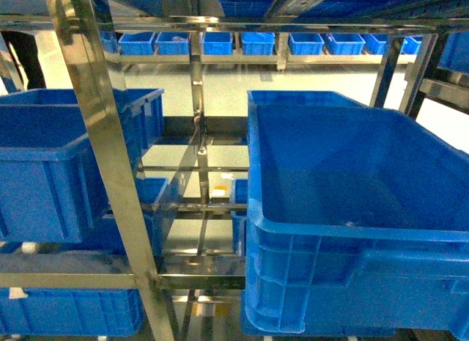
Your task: Pick red block from blue box to shelf
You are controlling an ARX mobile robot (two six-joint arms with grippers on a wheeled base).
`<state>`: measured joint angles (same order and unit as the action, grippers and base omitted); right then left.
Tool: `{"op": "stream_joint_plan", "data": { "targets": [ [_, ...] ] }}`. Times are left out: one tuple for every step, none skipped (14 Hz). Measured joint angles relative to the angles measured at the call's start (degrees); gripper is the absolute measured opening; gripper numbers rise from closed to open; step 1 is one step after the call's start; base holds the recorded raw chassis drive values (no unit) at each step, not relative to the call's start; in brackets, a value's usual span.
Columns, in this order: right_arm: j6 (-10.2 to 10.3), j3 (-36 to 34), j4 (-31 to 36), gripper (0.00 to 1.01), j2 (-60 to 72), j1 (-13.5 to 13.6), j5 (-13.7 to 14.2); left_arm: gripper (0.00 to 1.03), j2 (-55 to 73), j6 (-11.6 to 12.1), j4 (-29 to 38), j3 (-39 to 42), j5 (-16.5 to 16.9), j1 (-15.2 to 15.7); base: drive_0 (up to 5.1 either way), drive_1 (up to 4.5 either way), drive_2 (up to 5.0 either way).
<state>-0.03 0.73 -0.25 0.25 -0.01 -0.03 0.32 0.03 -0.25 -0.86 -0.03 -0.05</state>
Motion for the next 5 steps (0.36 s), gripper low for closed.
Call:
{"op": "stream_joint_plan", "data": {
  "targets": [
    [0.0,0.0,0.0,0.36,0.0,0.0,0.0,0.98,0.0,0.0,0.0,0.0,0.0,0.0,0.0,0.0,0.0],
    [0.0,0.0,0.0,0.45,0.0,0.0,0.0,0.98,0.0,0.0,0.0,0.0,0.0,0.0,0.0,0.0,0.0],
    [0.0,0.0,0.0,0.55,0.0,0.0,0.0,0.98,0.0,0.0,0.0,0.0,0.0,0.0,0.0,0.0,0.0],
    [0.0,0.0,0.0,0.64,0.0,0.0,0.0,0.98,0.0,0.0,0.0,0.0,0.0,0.0,0.0,0.0,0.0],
    [0.0,0.0,0.0,0.91,0.0,0.0,0.0,0.98,0.0,0.0,0.0,0.0,0.0,0.0,0.0,0.0,0.0]
  ]
}}
